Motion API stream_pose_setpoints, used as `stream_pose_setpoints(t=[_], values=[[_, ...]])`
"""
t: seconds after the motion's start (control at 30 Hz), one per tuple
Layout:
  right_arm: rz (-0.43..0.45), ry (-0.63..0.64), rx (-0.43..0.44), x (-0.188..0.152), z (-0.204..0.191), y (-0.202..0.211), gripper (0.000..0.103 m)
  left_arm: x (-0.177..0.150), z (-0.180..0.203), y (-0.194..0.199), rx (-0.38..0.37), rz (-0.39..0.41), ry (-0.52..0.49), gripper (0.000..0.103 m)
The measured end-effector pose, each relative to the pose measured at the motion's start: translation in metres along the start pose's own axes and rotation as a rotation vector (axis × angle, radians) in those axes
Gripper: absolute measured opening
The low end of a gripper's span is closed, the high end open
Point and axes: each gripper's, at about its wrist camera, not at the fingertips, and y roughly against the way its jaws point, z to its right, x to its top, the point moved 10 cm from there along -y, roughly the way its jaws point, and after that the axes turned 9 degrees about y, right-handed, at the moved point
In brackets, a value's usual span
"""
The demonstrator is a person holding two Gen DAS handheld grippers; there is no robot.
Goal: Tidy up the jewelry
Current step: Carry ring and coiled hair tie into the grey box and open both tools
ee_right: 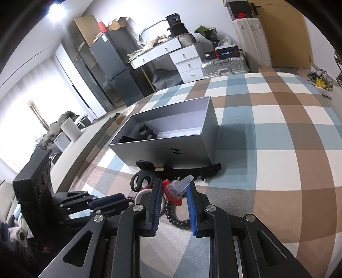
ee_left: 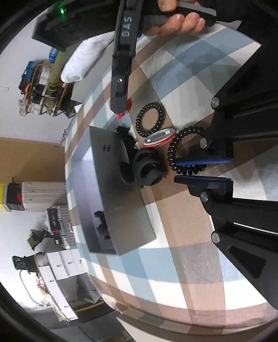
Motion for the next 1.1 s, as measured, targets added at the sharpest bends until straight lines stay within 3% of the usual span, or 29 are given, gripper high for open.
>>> stream_pose_setpoints(t=[0.23, 0.7, 1.1], values=[[0.022, 0.010, 0.004, 0.004, -0.005, 0.002, 0.021, 0.010, -0.011, 0.021, 0.010, 0.074, 0.023, 0.004], [0.133, 0.044, 0.028, 0.024, -0.026, 0.015, 0.021, 0.073, -0.038, 0.028, -0.017, 0.276, 0.134, 0.004], [0.171, -0.034, 0.003, 0.066, -0.012, 0.010, 0.021, 0.107, -0.051, -0.001, -0.018, 0.310, 0.175, 0.004]])
